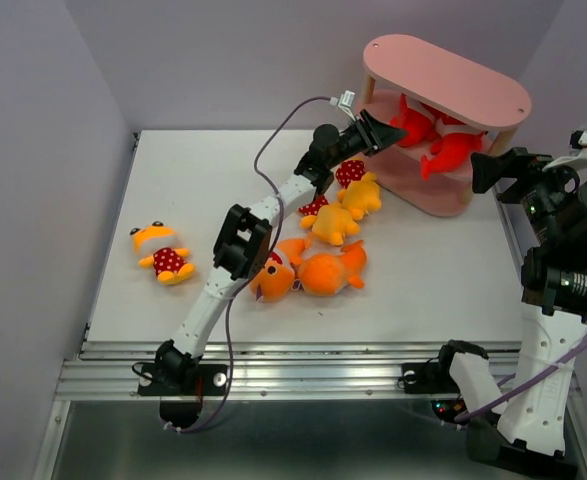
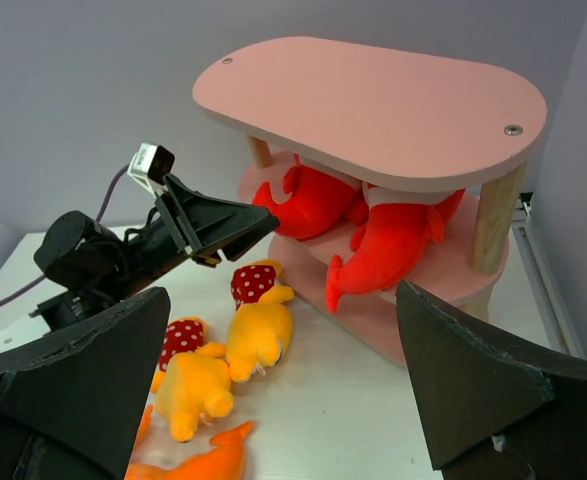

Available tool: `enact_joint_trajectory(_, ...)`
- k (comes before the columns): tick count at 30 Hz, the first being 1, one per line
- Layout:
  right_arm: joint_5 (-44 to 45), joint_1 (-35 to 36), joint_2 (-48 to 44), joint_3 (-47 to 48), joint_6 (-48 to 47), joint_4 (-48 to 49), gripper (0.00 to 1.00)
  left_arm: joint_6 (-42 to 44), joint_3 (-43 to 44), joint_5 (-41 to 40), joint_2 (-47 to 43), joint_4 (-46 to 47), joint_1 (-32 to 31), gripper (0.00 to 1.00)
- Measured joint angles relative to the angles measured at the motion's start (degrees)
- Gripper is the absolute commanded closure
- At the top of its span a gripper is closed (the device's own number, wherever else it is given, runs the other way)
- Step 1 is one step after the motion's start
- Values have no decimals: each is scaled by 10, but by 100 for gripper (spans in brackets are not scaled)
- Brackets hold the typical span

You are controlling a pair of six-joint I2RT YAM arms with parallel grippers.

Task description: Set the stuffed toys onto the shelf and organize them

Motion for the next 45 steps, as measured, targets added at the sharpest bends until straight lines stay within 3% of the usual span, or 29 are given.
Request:
enact_joint_trajectory(13, 0, 0, -10, -9, 0, 4, 0, -49, 0, -67, 2, -7, 1, 46)
enact_joint_trajectory(23, -2, 0, -12, -9, 0, 4, 0, -93, -48, -90, 2, 2, 5, 46)
enact_joint_trajectory(45, -4, 0, -16, -19, 0, 8, 0, -129, -92, -65, -8, 86, 13, 38)
